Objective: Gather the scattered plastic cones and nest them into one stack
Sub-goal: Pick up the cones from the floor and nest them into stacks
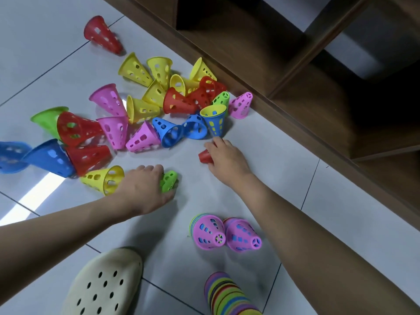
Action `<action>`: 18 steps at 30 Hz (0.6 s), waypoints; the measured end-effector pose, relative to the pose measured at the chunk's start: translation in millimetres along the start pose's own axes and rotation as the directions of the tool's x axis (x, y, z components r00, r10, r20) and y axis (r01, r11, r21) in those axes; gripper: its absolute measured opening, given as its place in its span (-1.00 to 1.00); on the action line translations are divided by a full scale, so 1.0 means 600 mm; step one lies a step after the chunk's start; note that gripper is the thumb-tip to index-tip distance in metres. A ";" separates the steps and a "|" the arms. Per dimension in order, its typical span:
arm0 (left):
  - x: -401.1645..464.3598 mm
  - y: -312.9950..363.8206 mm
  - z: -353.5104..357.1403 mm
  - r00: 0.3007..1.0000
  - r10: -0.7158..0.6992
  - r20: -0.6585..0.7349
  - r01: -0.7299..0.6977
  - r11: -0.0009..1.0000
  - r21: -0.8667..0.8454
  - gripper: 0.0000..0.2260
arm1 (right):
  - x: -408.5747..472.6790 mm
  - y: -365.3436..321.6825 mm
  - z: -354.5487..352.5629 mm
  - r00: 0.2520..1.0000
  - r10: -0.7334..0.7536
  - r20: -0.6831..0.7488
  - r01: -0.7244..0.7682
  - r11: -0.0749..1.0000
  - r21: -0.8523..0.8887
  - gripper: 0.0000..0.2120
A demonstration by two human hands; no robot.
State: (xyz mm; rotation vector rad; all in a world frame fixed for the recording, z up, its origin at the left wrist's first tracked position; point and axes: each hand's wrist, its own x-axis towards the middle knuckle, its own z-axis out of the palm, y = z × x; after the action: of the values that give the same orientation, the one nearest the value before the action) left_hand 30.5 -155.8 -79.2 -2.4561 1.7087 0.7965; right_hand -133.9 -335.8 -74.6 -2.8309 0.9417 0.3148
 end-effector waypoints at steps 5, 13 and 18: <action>-0.014 0.014 0.000 0.999 0.022 -0.050 -0.037 0.943 -0.332 -0.31 | -0.076 0.042 0.004 0.972 0.215 -0.091 -0.184 0.945 0.270 -0.62; -0.099 0.108 -0.054 0.907 0.261 -0.331 -0.419 0.648 -0.636 -0.59 | -0.273 0.059 -0.119 0.862 0.497 -0.105 -0.325 0.698 0.638 -0.69; -0.133 0.153 -0.063 0.807 0.446 -0.387 -0.590 0.578 -0.564 -0.63 | -0.379 0.019 -0.155 0.836 0.546 -0.059 -0.309 0.556 0.772 -0.72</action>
State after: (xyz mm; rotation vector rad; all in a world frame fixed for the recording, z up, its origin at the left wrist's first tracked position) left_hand -57.2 -134.9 11.0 -2.4551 2.7071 1.4914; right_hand -304.6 -232.8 69.4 -1.8715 1.4282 -0.4019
